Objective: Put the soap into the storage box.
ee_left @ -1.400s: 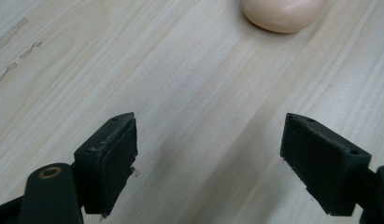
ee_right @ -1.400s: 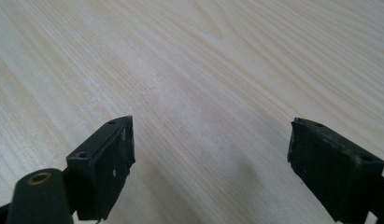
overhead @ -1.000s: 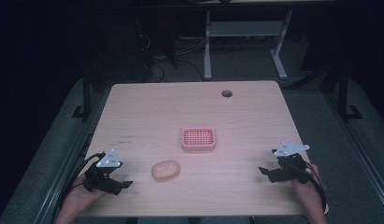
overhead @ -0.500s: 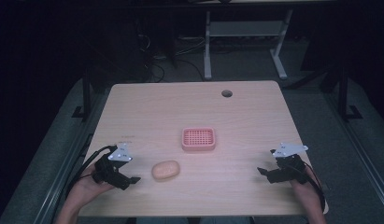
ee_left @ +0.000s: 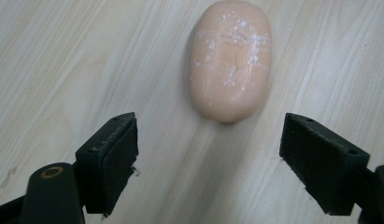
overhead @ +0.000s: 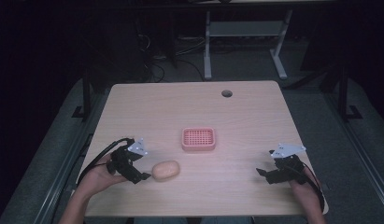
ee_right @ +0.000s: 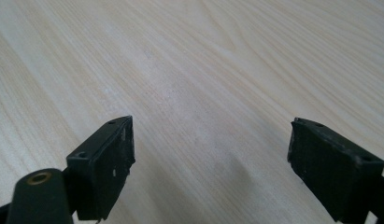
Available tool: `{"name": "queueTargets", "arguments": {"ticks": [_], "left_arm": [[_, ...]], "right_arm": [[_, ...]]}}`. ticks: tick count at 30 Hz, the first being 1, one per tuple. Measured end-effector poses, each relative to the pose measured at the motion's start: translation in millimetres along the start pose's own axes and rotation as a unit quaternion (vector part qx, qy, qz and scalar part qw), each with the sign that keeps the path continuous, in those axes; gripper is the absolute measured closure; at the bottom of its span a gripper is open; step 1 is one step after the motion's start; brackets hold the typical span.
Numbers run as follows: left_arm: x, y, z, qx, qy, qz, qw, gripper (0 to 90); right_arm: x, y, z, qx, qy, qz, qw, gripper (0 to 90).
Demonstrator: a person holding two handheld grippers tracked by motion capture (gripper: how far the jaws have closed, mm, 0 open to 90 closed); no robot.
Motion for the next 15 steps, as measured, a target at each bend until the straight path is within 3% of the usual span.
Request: {"name": "queueTargets", "arguments": {"ticks": [15], "left_arm": [[14.0, -3.3, 27.6, 0.023, 0.02, -0.019, 0.9994, 20.0]], "right_arm": [[-3.6, -0.3, 0.9, -0.003, -0.008, -0.008, 0.9999, 14.2]]}}
Point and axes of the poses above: each handheld gripper's, and its own axes: x roughly forward along the jaws, z roughly out of its top, y roughly to its left, the point moved 3 cm from there along x, roughly forward along the jaws, and after that the axes turned 1 degree about -x, right-handed, at the moved point
